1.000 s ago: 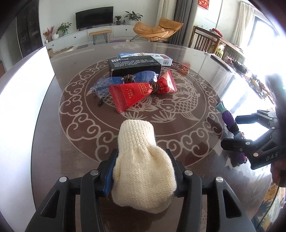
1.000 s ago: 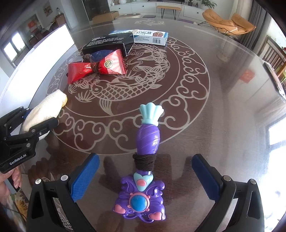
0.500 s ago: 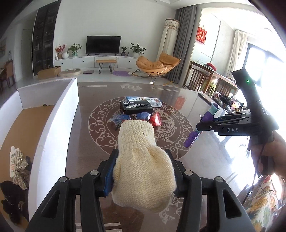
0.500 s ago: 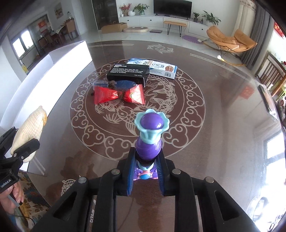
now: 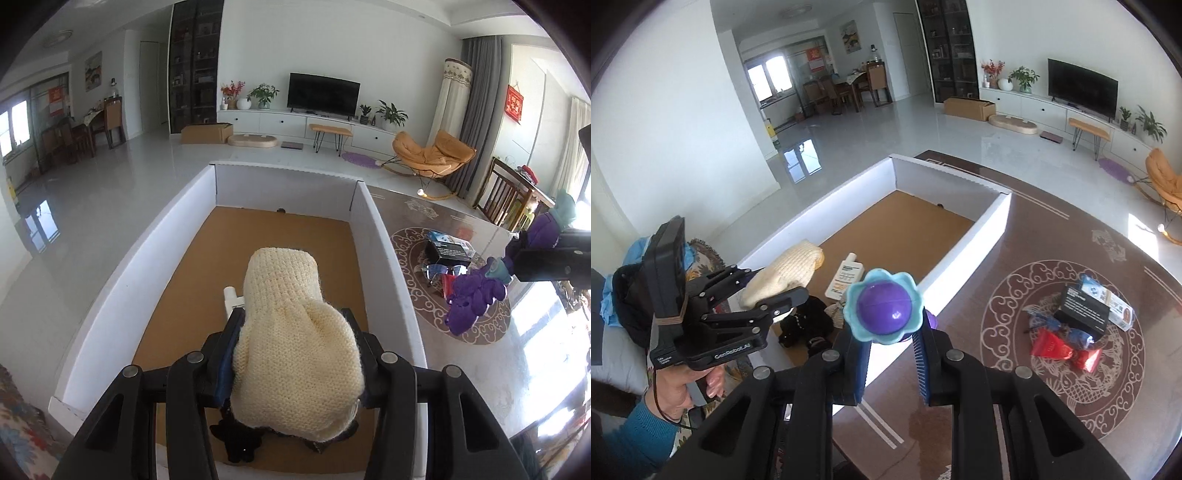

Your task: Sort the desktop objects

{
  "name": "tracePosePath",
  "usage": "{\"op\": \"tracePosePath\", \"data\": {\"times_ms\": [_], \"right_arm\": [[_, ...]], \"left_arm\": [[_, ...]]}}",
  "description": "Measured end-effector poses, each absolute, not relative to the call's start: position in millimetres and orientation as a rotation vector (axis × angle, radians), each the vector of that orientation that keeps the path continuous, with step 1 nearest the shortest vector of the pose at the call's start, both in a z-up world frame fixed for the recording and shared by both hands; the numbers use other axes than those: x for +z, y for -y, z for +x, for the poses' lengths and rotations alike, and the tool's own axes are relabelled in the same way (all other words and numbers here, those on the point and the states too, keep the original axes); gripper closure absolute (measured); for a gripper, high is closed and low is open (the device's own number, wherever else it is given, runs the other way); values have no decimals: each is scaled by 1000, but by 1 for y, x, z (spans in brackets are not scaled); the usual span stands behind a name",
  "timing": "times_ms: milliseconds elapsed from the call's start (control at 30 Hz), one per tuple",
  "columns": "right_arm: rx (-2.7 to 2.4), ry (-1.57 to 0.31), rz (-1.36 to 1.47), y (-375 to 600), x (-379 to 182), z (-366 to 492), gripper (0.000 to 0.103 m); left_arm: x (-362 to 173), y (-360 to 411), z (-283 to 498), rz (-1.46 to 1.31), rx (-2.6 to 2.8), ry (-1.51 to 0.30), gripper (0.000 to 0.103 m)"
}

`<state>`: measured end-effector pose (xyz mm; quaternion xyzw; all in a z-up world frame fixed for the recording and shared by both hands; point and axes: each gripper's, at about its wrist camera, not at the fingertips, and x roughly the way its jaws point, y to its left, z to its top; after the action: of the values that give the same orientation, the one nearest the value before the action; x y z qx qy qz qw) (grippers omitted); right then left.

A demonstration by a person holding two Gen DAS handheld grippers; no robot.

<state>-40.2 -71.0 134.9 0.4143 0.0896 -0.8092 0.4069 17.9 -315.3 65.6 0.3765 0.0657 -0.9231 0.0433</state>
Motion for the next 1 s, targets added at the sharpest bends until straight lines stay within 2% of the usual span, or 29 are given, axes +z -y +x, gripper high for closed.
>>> {"op": "tracePosePath", "data": {"times_ms": [100,200,300,333,367,400,433,467,500,533,633,800,900,1000], "right_arm": [[-1898,-273,1097,126,117,-26,81],[-1812,-407,1170,175,84,-17,81],[-1766,-510,1253,210,45,-18,81],[-1765,-526,1274,220,35,-20,81],[-1768,-528,1287,226,27,-23,80],[-1779,-510,1290,232,22,-27,77],[-1793,-472,1284,234,20,-32,64],[-1813,-421,1267,234,23,-35,53],[-1838,-365,1242,232,28,-38,29],[-1892,-335,1214,230,35,-39,19],[-1943,-204,1091,212,59,-40,13],[-2146,-229,838,157,83,-31,0],[-2285,-275,725,102,79,-27,0],[-2402,-294,741,37,55,-35,0]], "left_arm": [[44,346,13,1233,-2723,-206,54],[23,366,11,1312,-2651,-230,53],[7,377,11,1344,-2583,-224,49],[4,381,10,1353,-2557,-225,42],[1,384,10,1354,-2534,-230,27],[0,388,10,1340,-2519,-237,20],[0,391,12,1314,-2516,-245,14],[2,395,14,1284,-2522,-263,13],[3,397,16,1256,-2524,-277,13],[4,398,18,1239,-2519,-283,13],[8,394,23,1186,-2535,-299,13],[21,355,28,1101,-2655,-321,13],[33,309,29,1067,-2777,-284,13],[56,248,30,1027,-2933,-207,13]]}}
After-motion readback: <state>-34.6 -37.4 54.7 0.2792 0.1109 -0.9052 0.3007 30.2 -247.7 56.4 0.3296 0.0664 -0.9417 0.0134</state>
